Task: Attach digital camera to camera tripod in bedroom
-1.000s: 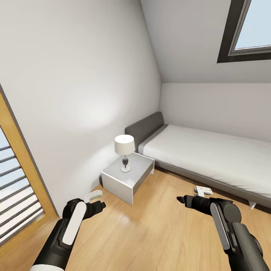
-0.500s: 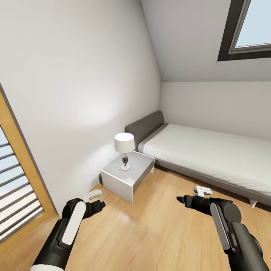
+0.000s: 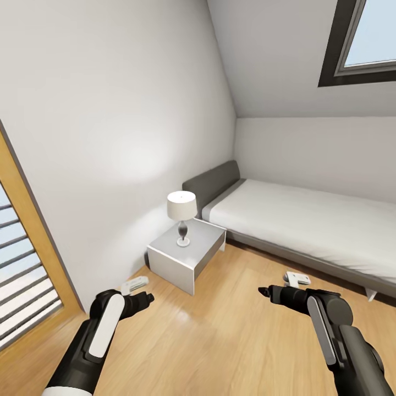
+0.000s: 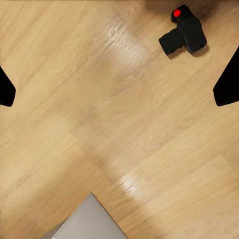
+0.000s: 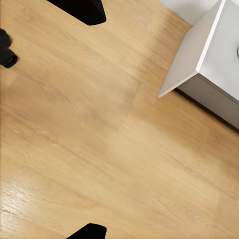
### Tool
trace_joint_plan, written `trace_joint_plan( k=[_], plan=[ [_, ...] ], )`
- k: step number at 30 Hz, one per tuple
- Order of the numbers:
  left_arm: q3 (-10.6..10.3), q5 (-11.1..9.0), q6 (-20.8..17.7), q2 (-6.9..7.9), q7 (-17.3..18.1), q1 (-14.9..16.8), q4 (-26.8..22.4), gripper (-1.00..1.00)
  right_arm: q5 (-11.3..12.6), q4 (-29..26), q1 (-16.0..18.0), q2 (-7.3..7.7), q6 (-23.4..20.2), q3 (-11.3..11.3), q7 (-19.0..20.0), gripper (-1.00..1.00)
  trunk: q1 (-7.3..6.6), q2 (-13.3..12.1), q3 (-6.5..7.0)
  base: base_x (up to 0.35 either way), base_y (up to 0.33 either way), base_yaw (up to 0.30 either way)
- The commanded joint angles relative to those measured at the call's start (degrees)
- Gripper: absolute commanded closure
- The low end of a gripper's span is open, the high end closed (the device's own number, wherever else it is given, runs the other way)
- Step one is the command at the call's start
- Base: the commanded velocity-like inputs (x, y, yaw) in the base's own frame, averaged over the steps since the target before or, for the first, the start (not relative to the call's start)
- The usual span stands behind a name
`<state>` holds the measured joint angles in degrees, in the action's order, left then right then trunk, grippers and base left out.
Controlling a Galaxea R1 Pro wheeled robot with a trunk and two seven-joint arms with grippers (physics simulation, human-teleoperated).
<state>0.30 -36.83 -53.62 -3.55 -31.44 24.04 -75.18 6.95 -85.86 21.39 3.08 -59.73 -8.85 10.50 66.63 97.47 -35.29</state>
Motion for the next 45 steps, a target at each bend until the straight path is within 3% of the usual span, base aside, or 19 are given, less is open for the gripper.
trace_joint_plan(
  k=[1, 14, 29, 45],
  plan=[
    [0.0, -0.6, -0.1, 0.02, -0.6, 0.0, 0.0, -1.0, 0.5, 0.0, 0.0, 0.02, -0.3, 0.0, -0.2, -1.0, 0.22, 0.4, -0.25, 0.0, 0.0, 0.0],
    [0.0, 0.2, -0.4, 0.85, -1.1, 0.0, -0.3, -1.0, 0.9, -0.1, 0.1, 0.08, -0.3, -0.1, 0.6, -1.0, 3.08, 5.7, -2.58, 0.0, 0.0, 0.0],
    [0.1, -0.6, -0.8, 0.91, -0.7, 0.0, -0.7, -1.0, 1.1, 0.0, 0.0, 0.38, -0.3, -0.1, 6.2, -1.0, 6.37, 11.7, -5.27, 0.0, 0.0, 0.0],
    [0.0, -0.6, -0.3, 0.79, -0.5, 0.0, -0.3, -1.0, 1.1, 0.0, 0.0, 0.18, -0.3, -0.1, 6.6, -1.0, 9.89, 18.1, -8.14, 0.0, 0.0, 0.0]
  ],
)
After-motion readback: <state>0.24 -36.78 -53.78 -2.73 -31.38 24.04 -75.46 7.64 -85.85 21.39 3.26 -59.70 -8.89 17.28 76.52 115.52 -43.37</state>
